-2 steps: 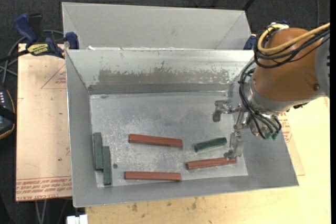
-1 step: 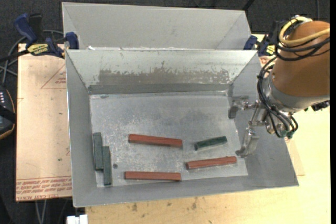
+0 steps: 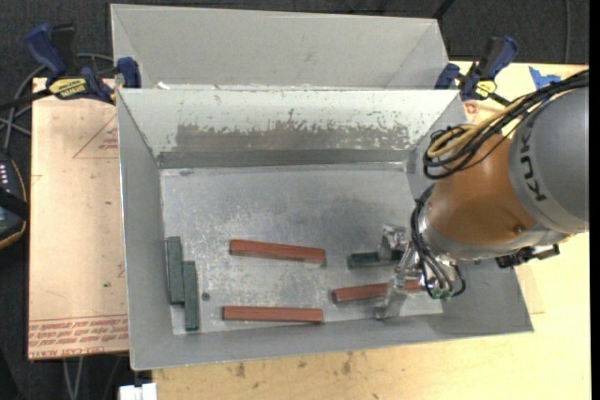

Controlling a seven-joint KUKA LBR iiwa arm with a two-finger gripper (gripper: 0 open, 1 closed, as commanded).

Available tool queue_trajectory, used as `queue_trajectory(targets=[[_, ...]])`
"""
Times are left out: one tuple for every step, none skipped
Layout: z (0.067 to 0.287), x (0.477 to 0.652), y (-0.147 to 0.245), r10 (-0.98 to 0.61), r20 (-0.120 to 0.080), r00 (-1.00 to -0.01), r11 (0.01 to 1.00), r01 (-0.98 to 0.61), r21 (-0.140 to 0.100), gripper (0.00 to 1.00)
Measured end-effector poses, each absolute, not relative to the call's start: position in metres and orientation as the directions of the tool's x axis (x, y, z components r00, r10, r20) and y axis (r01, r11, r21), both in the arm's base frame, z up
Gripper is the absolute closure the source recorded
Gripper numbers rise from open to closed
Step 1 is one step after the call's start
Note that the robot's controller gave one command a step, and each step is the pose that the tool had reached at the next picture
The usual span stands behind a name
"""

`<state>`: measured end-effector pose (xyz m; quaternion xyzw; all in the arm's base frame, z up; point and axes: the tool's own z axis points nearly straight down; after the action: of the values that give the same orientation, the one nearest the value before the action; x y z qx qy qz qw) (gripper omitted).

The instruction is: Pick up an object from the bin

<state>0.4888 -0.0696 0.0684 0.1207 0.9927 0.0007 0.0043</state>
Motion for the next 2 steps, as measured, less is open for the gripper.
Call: queue_trajectory(targets=[[0.074,0.490,-0.070,0.237,-0.010,-0.971,0.971,0.237,0.001,1.00],[0.205,0.516,-0.085,-0.023,-0.009,-1.000,1.000,-0.023,-0.001,1.00]])
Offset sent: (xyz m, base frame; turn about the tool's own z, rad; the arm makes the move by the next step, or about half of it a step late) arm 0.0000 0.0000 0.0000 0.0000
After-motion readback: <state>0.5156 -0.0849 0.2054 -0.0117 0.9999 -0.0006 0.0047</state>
